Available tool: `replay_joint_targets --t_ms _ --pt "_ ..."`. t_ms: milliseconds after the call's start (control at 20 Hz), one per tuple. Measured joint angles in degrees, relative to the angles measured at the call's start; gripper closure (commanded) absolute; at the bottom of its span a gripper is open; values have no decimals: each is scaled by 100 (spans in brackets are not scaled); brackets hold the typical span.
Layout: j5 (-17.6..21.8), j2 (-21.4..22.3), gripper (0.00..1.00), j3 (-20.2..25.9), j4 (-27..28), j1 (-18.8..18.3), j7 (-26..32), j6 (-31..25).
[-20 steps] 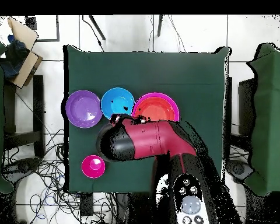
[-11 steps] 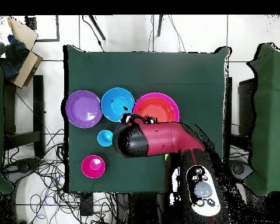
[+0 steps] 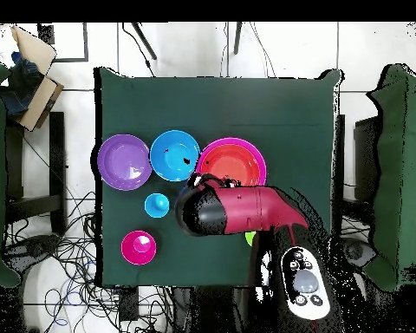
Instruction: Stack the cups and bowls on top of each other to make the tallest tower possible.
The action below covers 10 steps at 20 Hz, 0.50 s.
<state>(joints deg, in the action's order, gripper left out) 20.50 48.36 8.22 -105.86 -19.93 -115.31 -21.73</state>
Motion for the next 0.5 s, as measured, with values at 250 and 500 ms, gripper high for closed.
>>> replay_joint_targets --t_ms 250,500 --pt "-5 246 0 -60 -76 55 0 -8" --pt "-13 623 0 -266 -94 399 0 -109"
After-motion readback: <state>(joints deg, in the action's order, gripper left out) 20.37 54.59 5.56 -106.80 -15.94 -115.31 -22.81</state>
